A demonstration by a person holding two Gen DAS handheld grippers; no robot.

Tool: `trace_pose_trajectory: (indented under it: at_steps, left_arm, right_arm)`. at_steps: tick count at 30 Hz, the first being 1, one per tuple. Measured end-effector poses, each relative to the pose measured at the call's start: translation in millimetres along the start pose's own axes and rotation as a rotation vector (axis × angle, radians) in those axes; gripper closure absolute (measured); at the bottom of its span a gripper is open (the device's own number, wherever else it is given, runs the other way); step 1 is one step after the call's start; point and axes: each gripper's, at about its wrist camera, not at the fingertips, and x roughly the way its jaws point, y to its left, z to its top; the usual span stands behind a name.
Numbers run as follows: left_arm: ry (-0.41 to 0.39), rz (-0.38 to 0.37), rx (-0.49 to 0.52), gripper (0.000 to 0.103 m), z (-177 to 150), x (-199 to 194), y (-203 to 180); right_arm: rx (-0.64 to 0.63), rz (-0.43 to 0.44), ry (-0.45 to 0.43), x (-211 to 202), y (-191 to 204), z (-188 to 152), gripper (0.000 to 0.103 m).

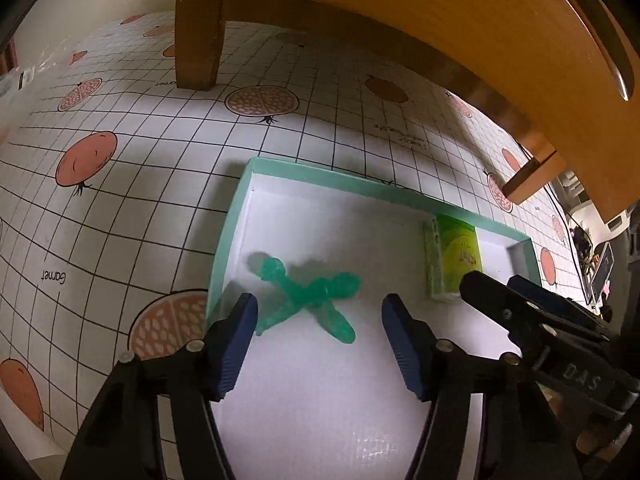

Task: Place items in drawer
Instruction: 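Move the left tool to the green toy figure while the right tool approaches the small green tissue box, then grasp the green toy figure with the left tool while the right tool grasps the tissue box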

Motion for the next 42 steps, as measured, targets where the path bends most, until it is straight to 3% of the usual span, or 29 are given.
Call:
trace_pose_trajectory:
  at_steps: [22,27,32,42]
  left_arm:
    - [-0.002,0.008,0.031,0.039,1,4,-4]
    - [-0.009,0.026,0.052,0.039,2,6,-6]
    - [-0.014,0.042,0.065,0.039,4,9,-8]
    - [-0.021,0.074,0.089,0.039,9,13,-9]
  right_arm:
    - [-0.014,-0.054,0.049,37,11,16,0.022]
    - [-0.026,-0.085,0.046,37,10,17,0.032]
    - [-0.037,-0.120,0.042,34,7,16,0.052]
    - [-0.036,-0.127,0.048,26,-1,6,0.052]
